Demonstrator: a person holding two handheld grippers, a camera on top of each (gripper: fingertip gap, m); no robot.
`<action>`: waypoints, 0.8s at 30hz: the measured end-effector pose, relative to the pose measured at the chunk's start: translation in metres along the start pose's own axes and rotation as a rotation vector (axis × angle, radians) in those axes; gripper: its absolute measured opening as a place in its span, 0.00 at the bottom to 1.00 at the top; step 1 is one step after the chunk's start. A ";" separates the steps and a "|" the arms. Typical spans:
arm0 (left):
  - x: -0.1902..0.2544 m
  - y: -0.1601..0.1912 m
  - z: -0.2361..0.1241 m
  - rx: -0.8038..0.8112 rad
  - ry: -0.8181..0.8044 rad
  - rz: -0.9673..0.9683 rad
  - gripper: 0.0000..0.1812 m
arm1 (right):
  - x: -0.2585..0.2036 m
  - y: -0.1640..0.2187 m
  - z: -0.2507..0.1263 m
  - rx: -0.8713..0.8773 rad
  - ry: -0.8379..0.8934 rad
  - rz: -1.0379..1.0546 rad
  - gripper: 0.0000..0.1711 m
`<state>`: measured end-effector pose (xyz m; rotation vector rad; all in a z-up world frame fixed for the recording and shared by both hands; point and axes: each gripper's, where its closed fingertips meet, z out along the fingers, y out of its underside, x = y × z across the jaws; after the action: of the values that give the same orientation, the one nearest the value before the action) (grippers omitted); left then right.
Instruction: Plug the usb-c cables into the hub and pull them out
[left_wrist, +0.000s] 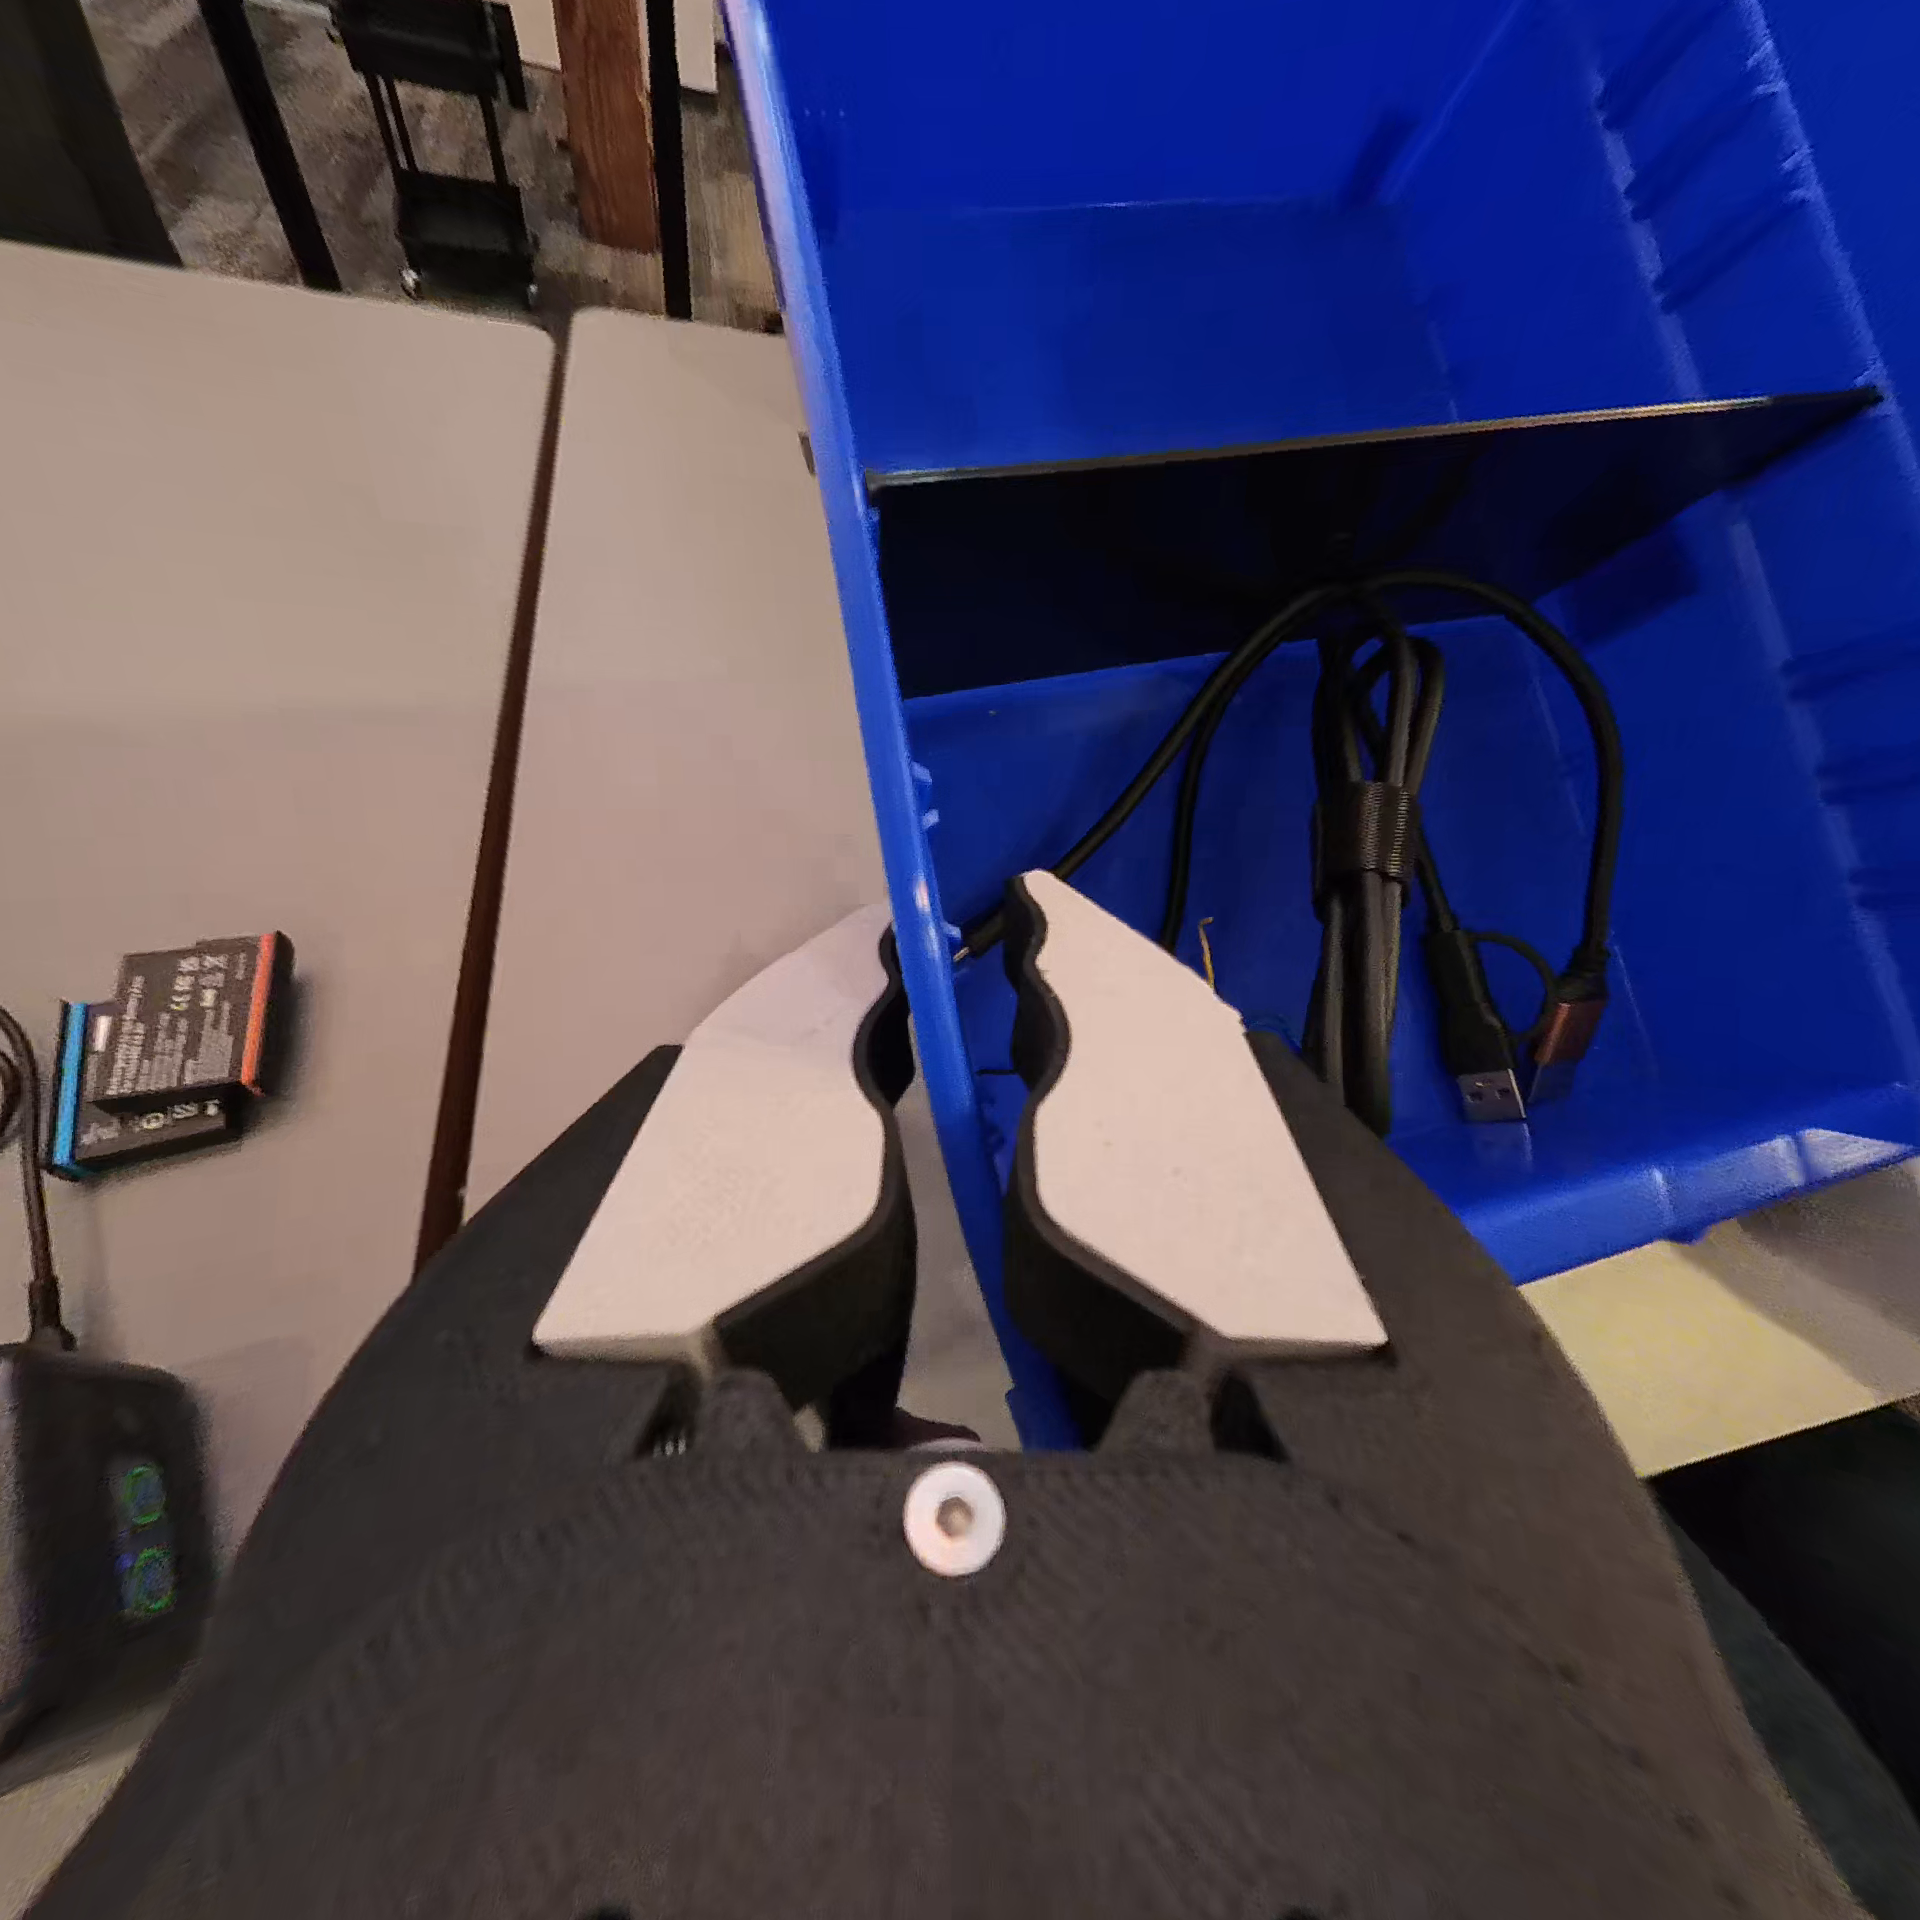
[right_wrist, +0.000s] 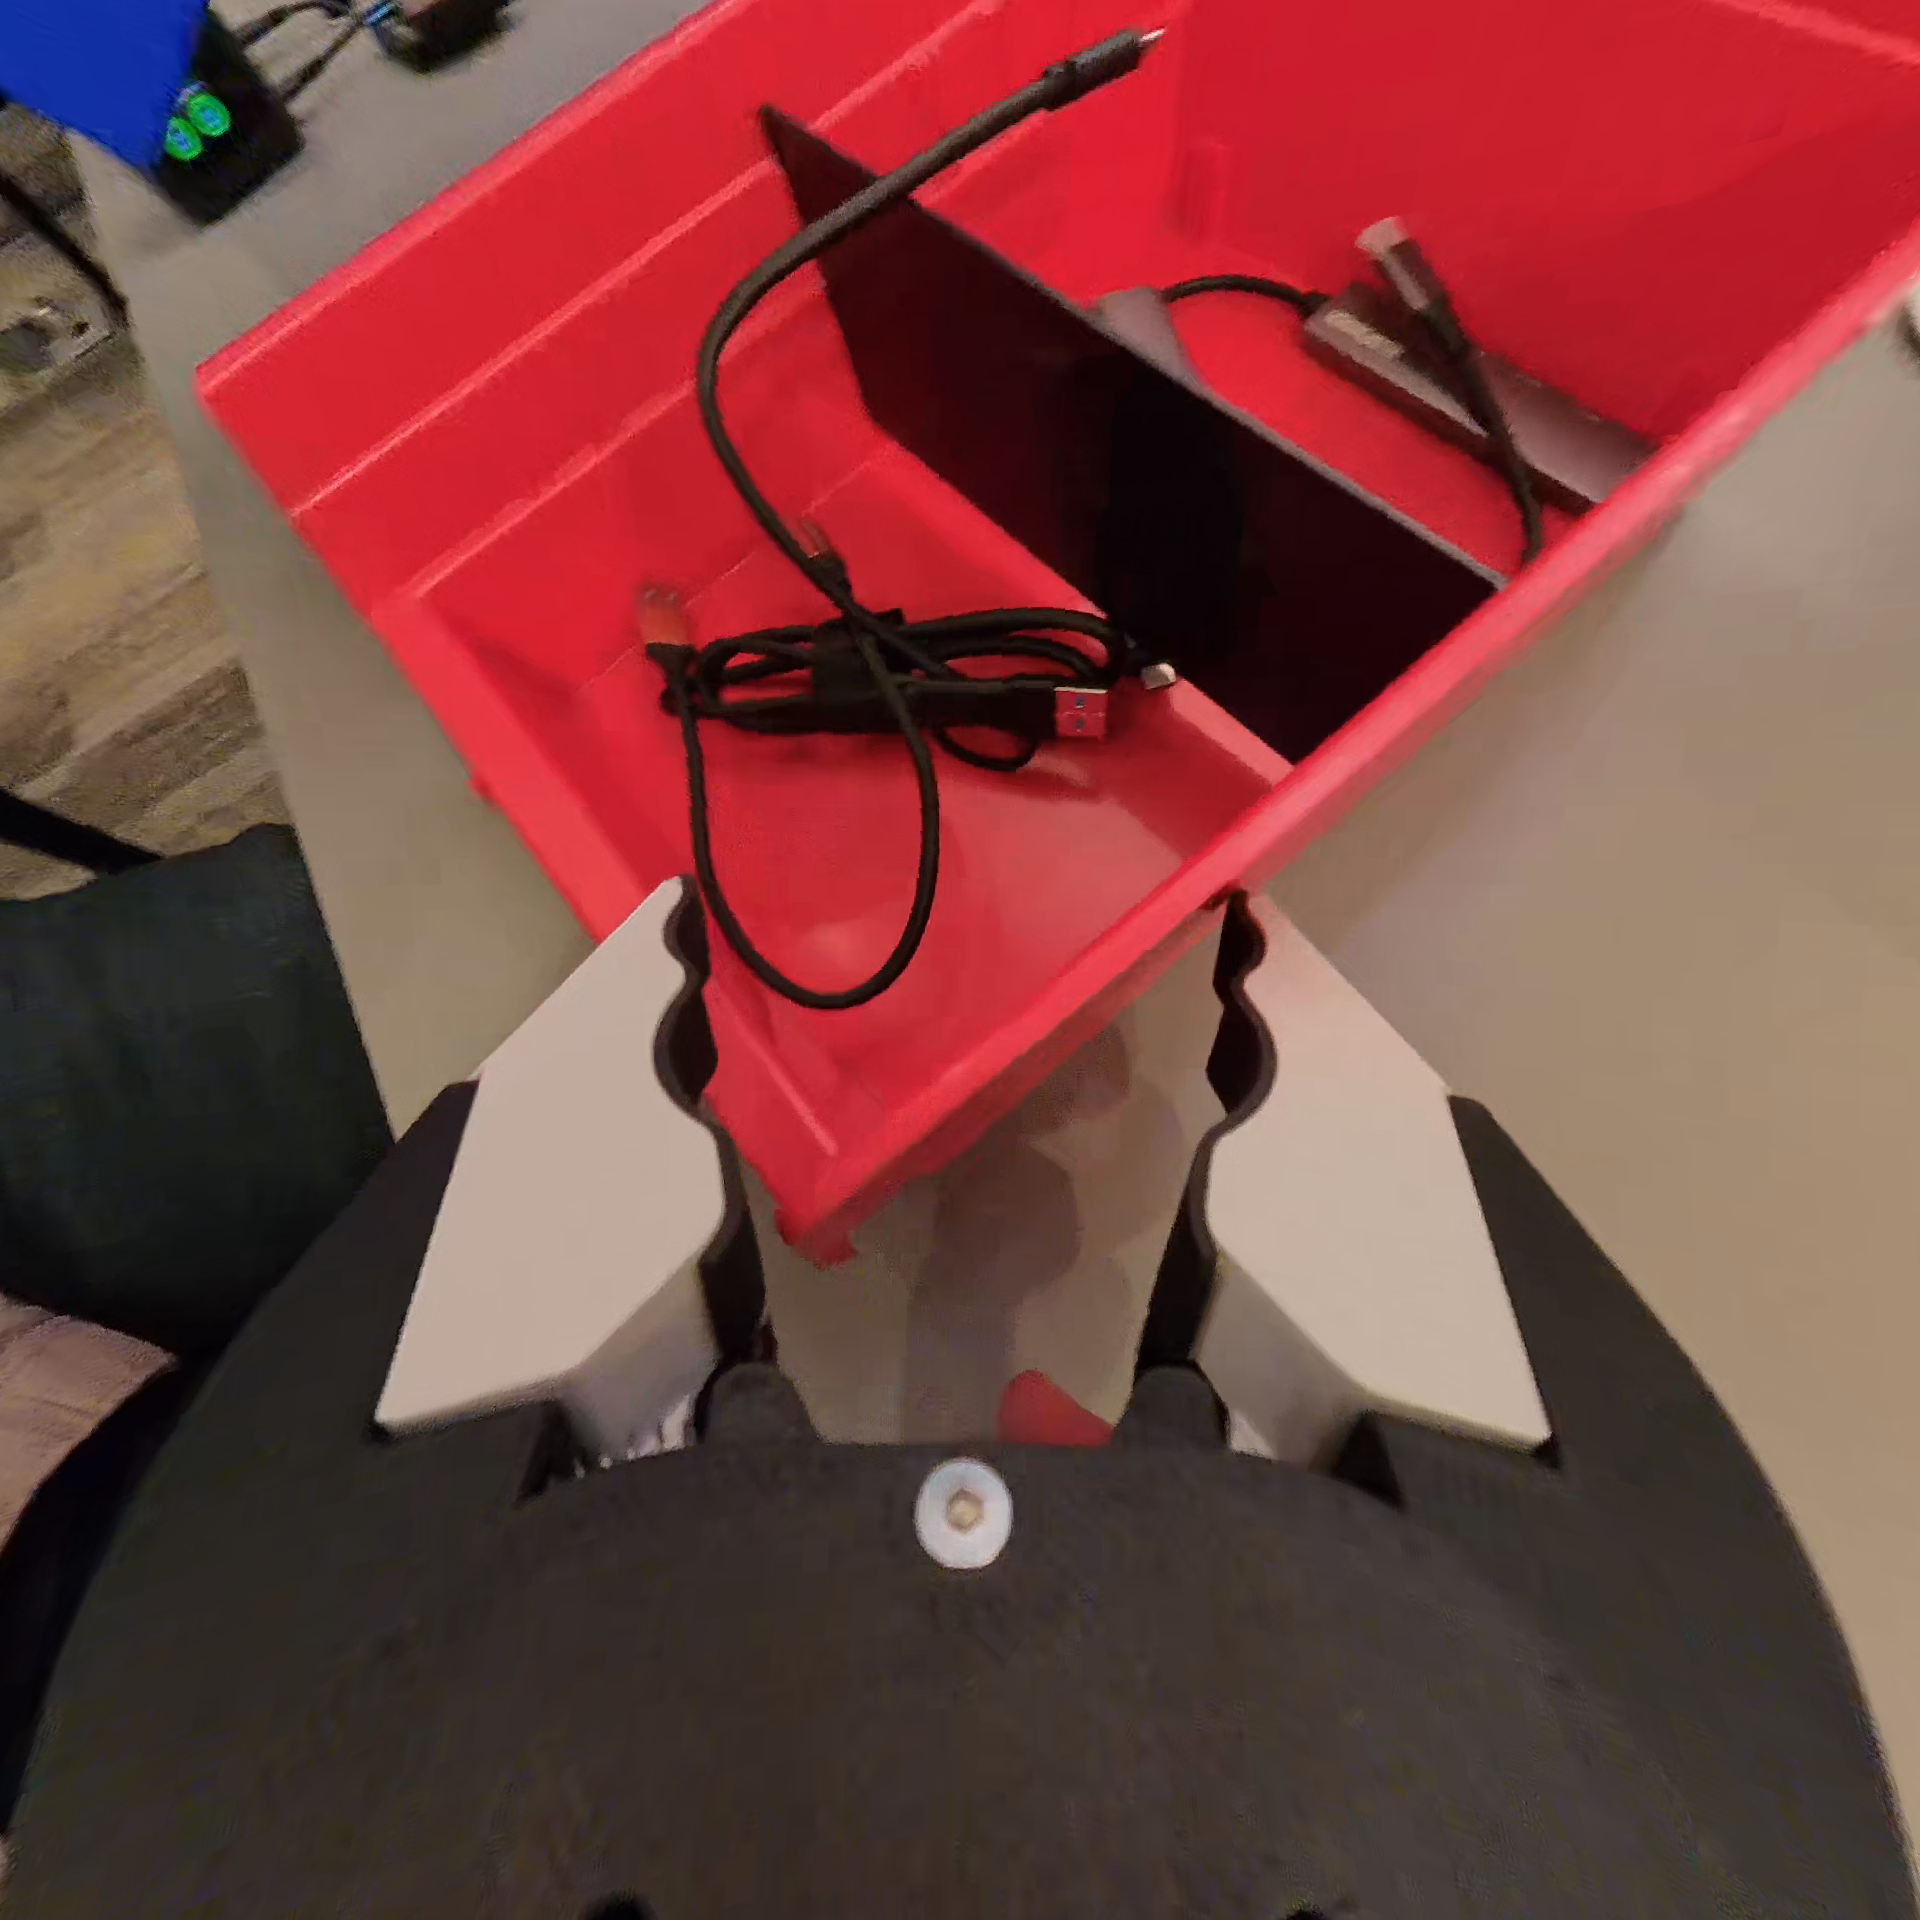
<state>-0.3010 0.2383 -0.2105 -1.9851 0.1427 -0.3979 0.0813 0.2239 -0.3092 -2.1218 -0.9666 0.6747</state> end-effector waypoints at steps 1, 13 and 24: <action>-0.001 -0.005 -0.005 0.019 0.002 -0.008 0.08 | -0.008 -0.004 0.007 -0.012 -0.017 -0.019 0.56; -0.019 -0.028 -0.031 0.106 -0.012 -0.039 0.08 | -0.057 -0.048 0.084 -0.045 -0.057 -0.152 0.56; 0.002 -0.039 -0.031 0.115 0.023 -0.011 0.08 | -0.099 -0.066 0.105 -0.017 -0.204 -0.180 0.64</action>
<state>-0.3123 0.2282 -0.1632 -1.8692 0.1210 -0.4263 -0.0771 0.2167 -0.3071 -1.9783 -1.2613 0.8046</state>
